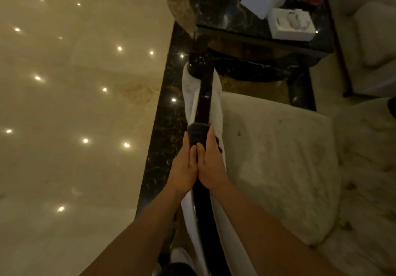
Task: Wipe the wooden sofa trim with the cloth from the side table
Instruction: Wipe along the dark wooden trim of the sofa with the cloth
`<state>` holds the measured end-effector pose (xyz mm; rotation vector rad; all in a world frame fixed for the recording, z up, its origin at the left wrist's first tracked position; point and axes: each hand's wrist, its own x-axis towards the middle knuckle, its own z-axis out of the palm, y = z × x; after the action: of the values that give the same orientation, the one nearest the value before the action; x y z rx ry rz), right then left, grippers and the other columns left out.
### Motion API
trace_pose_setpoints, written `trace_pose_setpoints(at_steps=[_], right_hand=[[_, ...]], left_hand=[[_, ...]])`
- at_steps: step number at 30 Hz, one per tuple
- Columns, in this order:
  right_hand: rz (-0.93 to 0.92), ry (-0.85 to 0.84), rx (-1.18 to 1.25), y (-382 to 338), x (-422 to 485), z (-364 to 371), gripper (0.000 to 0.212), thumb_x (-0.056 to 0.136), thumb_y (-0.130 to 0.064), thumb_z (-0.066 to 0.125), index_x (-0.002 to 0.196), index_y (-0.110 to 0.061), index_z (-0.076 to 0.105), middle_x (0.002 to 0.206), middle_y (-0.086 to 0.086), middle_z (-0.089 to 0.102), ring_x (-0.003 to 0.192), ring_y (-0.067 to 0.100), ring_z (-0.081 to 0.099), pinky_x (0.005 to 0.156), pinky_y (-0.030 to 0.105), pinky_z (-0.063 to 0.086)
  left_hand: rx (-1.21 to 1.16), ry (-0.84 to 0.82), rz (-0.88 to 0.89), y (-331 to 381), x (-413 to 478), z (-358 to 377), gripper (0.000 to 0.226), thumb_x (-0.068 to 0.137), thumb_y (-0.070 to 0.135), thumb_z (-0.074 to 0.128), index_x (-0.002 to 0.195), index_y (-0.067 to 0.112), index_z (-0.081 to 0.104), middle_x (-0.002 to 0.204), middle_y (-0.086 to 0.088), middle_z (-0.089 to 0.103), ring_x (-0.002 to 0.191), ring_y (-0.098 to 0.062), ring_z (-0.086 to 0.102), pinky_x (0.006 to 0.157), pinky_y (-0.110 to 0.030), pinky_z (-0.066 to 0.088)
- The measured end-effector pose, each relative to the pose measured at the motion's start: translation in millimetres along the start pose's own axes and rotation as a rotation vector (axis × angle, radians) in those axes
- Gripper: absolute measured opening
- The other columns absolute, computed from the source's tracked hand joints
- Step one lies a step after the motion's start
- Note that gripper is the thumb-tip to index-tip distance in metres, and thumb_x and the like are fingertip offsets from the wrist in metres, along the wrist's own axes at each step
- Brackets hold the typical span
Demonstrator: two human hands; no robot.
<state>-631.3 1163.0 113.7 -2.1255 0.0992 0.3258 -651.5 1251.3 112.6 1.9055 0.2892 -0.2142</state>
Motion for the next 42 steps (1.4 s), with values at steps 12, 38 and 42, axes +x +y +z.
trace_pose_setpoints(at_steps=[12,38,42], right_hand=[[0.114,0.010,-0.165,-9.0,112.5,-3.4,0.057,0.106,-0.032,0.035,0.156,-0.023,0.012,0.135,0.005,0.054,0.092,-0.001,0.048,0.074,0.005,0.034],[0.219,-0.023,-0.478,-51.8,307.7,-4.8,0.077,0.101,-0.047,0.031,0.155,-0.008,-0.009,0.166,0.011,-0.013,0.153,0.026,0.000,0.121,0.037,0.017],[0.151,0.149,-0.654,-62.9,340.6,16.2,0.075,0.099,-0.052,0.024,0.156,-0.009,0.001,0.166,0.017,0.008,0.153,0.030,0.008,0.122,0.048,0.017]], left_hand=[[-0.116,-0.103,-0.054,20.2,110.9,-5.3,0.047,0.107,0.028,0.030,0.153,0.021,0.035,0.128,-0.006,0.065,0.104,-0.002,0.064,0.083,-0.004,0.047],[0.063,0.060,-0.351,58.2,322.9,-72.9,0.021,0.085,0.021,0.071,0.099,0.026,0.056,0.104,-0.003,0.064,0.093,-0.019,0.063,0.071,-0.021,0.042],[0.212,0.034,-0.184,50.6,362.6,-72.8,0.055,0.090,0.008,0.060,0.142,0.018,0.046,0.138,-0.008,0.050,0.126,-0.022,0.048,0.100,-0.024,0.035]])
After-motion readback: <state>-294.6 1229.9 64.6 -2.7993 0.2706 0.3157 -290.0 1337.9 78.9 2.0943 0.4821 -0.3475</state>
